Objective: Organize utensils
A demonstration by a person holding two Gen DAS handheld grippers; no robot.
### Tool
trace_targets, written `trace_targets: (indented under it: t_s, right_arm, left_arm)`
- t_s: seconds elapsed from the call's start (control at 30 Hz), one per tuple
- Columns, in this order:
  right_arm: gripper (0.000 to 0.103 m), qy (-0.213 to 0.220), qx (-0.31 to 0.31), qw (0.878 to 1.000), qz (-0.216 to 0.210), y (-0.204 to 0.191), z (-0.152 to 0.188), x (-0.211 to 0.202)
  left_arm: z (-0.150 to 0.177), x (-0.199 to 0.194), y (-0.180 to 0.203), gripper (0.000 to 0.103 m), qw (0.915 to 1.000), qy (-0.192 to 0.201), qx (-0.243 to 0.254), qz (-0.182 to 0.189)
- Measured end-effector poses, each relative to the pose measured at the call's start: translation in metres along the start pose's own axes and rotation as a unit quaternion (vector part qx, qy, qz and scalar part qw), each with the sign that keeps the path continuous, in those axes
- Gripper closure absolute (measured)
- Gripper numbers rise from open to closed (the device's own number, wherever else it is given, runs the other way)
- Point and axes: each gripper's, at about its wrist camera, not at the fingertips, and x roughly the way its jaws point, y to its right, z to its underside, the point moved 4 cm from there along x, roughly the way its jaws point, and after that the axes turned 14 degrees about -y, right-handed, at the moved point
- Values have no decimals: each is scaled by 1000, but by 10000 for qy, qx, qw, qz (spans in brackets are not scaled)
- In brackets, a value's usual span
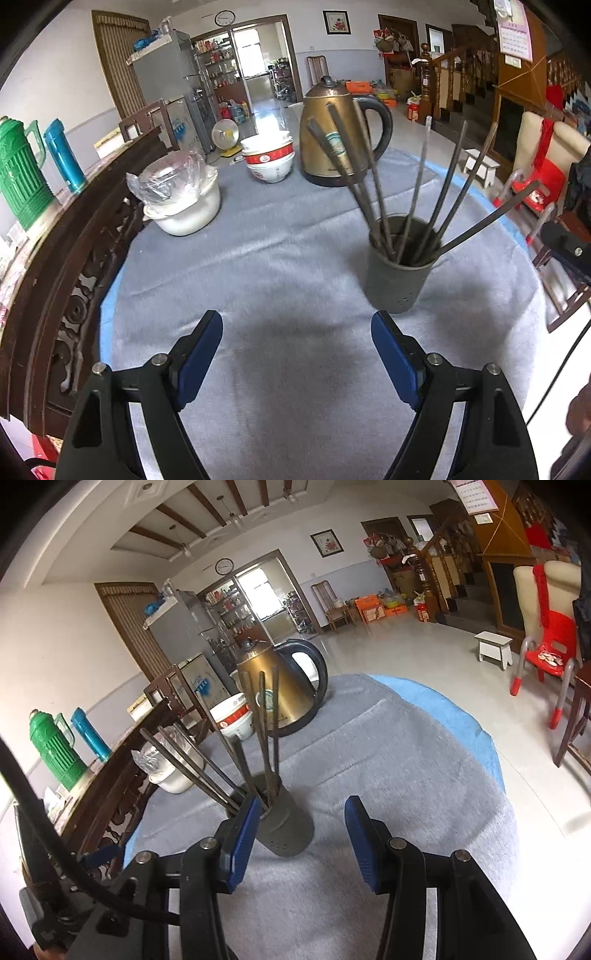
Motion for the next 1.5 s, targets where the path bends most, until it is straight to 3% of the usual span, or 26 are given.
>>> trace_targets:
  t_s: [0.37, 0.73, 1.5]
  right_arm:
    - [51, -212, -484, 9986, -82, -16, 9, 17]
    - [51, -250, -691, 9971, -211, -38, 31, 10]
    - [51, 324, -1061, 9937, -139, -68, 99, -93]
  left_arm:
    - [-17, -15, 11, 20, 10000, 51, 32, 0]
    - [16, -44, -13, 20, 9990, 275, -225, -288]
    - [96, -124, -8, 20, 9953, 838, -239, -425]
